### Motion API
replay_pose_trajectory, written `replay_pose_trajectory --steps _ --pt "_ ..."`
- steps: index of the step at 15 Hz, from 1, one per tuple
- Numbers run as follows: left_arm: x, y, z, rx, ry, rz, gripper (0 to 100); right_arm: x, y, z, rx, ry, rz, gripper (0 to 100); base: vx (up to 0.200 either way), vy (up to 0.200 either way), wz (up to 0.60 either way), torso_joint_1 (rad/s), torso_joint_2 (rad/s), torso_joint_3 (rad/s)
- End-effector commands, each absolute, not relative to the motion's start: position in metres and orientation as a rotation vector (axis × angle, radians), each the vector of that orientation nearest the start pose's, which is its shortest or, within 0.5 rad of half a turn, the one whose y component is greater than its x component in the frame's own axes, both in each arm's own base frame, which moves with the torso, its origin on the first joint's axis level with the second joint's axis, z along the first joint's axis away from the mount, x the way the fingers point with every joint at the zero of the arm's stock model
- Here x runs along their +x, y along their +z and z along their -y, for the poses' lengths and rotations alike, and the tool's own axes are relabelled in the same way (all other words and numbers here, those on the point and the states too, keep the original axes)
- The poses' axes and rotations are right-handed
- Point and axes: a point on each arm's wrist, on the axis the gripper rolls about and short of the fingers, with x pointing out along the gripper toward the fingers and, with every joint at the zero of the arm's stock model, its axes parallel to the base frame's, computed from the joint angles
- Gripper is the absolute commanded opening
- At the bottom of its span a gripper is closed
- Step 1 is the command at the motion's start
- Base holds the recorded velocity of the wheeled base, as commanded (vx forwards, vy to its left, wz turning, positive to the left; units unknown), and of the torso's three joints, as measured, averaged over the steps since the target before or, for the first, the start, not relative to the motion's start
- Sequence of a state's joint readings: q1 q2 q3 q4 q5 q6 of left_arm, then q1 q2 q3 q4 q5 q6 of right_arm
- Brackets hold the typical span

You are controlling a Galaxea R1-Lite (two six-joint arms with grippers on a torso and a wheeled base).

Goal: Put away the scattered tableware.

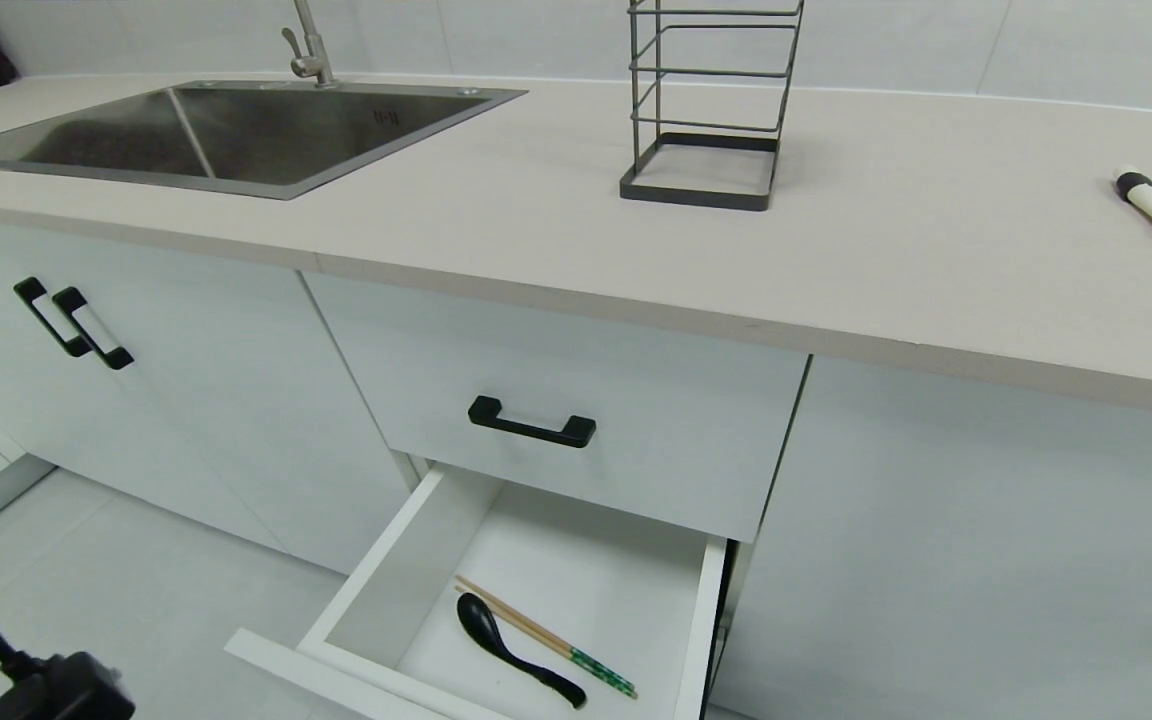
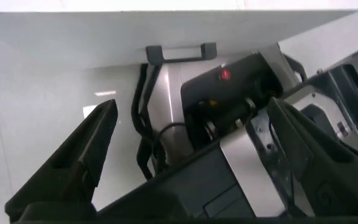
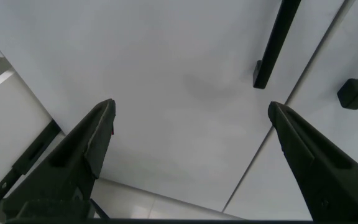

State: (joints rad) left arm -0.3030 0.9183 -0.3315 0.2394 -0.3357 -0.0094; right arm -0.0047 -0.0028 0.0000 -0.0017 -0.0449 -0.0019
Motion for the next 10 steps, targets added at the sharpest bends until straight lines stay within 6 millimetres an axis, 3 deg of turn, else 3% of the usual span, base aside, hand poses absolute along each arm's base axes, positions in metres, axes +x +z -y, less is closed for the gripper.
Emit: replay_pose_trajectory --steps 1,3,10 --pt "0.095 0.119 0.042 0.026 -0.637 -0.944 100 -0.023 0.076 0.001 -0.002 -0.049 0.001 100 0.0 0.0 0.0 0.0 0.0 0.0" --pt "0.115 0.108 0.049 0.106 -0.607 -0.963 100 -0.023 0.076 0.001 -0.006 -0.046 0.001 100 0.0 0.0 0.0 0.0 0.0 0.0" --pt "0.132 0.101 0.055 0.138 -0.509 -0.981 100 -0.023 0.076 0.001 -0.008 -0.044 0.001 100 0.0 0.0 0.0 0.0 0.0 0.0"
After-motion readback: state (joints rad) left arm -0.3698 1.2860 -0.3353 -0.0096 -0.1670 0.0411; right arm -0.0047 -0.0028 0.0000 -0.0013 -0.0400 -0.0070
